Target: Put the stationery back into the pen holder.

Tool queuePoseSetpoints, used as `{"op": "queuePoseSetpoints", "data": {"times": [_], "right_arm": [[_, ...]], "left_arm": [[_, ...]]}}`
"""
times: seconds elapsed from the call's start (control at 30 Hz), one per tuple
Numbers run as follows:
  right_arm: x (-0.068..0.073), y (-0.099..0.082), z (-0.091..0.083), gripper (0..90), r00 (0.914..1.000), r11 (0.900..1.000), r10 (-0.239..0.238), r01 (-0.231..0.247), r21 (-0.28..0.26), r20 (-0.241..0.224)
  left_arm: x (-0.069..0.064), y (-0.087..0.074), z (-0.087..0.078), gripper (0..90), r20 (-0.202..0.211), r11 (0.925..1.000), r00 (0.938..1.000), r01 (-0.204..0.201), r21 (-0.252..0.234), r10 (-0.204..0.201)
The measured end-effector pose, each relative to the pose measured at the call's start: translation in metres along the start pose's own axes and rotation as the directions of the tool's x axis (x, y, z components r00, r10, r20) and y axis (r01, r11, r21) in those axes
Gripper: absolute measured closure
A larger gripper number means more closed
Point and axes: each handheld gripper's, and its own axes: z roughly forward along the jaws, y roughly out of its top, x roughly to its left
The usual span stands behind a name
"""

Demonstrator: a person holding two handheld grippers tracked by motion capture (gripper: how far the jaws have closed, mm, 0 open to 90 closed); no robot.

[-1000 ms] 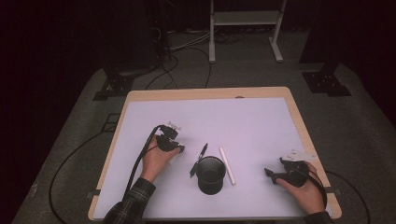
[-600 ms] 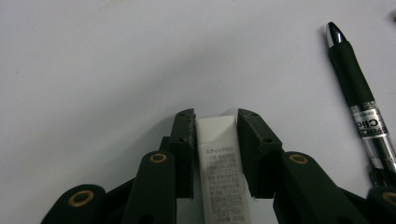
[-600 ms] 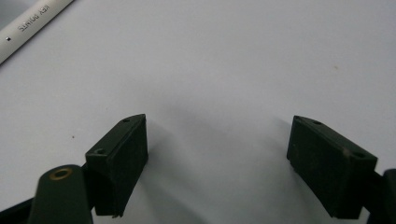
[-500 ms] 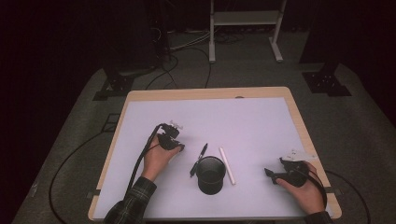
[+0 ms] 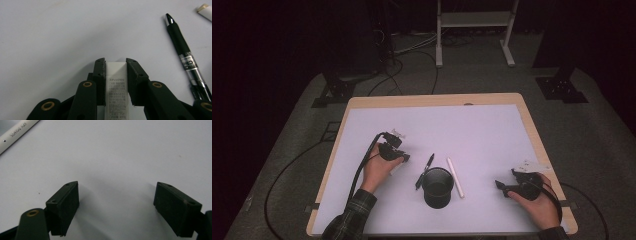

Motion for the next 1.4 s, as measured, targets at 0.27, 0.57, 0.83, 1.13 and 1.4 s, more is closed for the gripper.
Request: {"op": "queuePoseSetpoints", "data": {"times": [0.27, 0.57, 0.83, 1.13, 1.4], "right_arm": [[0.000, 0.000, 0.000, 19.4, 1.0000, 1.0000, 0.003, -0.003, 0.000, -0.001], [0.000, 0.000, 0.000, 19.4, 1.0000, 1.0000, 0.003, -0.003, 0.000, -0.001], [0.000, 0.000, 0.000, 19.4, 1.0000, 1.0000, 0.003, -0.003, 0.000, -0.001], [0.000, 0.000, 0.000, 19.4, 1.0000, 1.0000, 0.003, -0.003, 0.000, -0.001], [0.000, 0.000, 0.000, 19.4, 1.0000, 1.0000, 0.002, -0.002, 0.000, -0.001]], "left_arm": [[0.000, 0.000, -0.012, 70.7, 0.035, 0.9991, 0.9993, -0.009, -0.042, 0.011], [-0.002, -0.001, -0.026, 70.8, 0.064, 0.9952, 0.9977, -0.017, -0.096, 0.024], [-0.005, -0.001, -0.041, 70.8, 0.074, 0.9904, 0.9968, -0.021, -0.137, 0.031], [-0.007, -0.005, -0.059, 70.8, 0.087, 0.9822, 0.9954, -0.024, -0.186, 0.041], [-0.009, -0.009, -0.072, 70.8, 0.088, 0.9733, 0.9945, -0.036, -0.227, 0.057]]}}
